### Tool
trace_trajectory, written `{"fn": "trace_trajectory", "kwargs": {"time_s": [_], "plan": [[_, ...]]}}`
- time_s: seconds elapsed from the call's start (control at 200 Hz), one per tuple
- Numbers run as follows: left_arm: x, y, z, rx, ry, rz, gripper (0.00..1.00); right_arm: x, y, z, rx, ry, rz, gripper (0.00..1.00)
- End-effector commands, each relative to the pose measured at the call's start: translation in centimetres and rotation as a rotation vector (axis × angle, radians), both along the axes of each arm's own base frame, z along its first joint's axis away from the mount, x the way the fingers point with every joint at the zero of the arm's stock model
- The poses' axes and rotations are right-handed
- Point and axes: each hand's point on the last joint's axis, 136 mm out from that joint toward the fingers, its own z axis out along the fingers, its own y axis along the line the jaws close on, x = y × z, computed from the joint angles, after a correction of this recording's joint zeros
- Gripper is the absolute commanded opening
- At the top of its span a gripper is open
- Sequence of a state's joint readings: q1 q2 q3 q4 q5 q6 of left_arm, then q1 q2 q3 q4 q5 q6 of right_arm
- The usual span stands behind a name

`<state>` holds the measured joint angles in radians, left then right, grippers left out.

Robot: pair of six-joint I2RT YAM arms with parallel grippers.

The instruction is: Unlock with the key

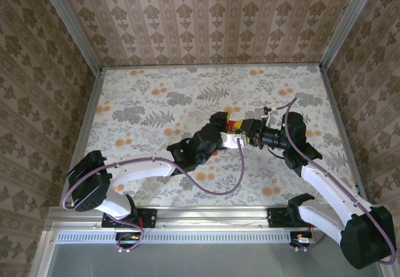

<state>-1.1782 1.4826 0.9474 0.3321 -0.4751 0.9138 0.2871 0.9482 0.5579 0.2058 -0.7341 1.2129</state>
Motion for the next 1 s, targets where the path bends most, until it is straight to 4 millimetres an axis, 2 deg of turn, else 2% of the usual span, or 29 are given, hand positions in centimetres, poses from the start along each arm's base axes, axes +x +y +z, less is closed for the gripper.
{"fn": "trace_trajectory", "kwargs": {"time_s": [0.0, 0.295, 0.485, 0.555, 0.67, 0.735, 0.995], "plan": [[0.2, -1.0, 1.6, -0.037, -0.028, -0.015, 0.59, -0.5, 0.5, 1.0, 0.027, -0.028, 0.019, 0.19], [0.0, -1.1, 1.6, -0.019, -0.044, -0.027, 0.4, -0.5, 0.6, 1.3, 0.037, -0.016, 0.018, 0.21], [-0.1, -0.7, 1.5, -0.007, -0.046, -0.026, 0.36, -0.4, 0.5, 1.5, 0.036, -0.017, 0.01, 0.25], [-0.2, -0.6, 1.4, -0.002, -0.043, -0.028, 0.35, -0.2, 0.5, 1.6, 0.034, -0.01, 0.007, 0.34], [0.1, -0.1, 1.1, 0.011, -0.026, -0.018, 0.34, 0.0, 0.5, 2.3, 0.032, -0.029, 0.006, 0.4], [0.3, 0.3, 1.0, 0.011, -0.007, -0.01, 0.34, 0.2, 0.1, 2.4, 0.012, -0.039, -0.007, 0.54], [1.4, 2.2, 0.8, 0.001, 0.067, 0.022, 0.34, 1.8, -3.6, 1.2, -0.101, -0.039, -0.138, 0.78]]}}
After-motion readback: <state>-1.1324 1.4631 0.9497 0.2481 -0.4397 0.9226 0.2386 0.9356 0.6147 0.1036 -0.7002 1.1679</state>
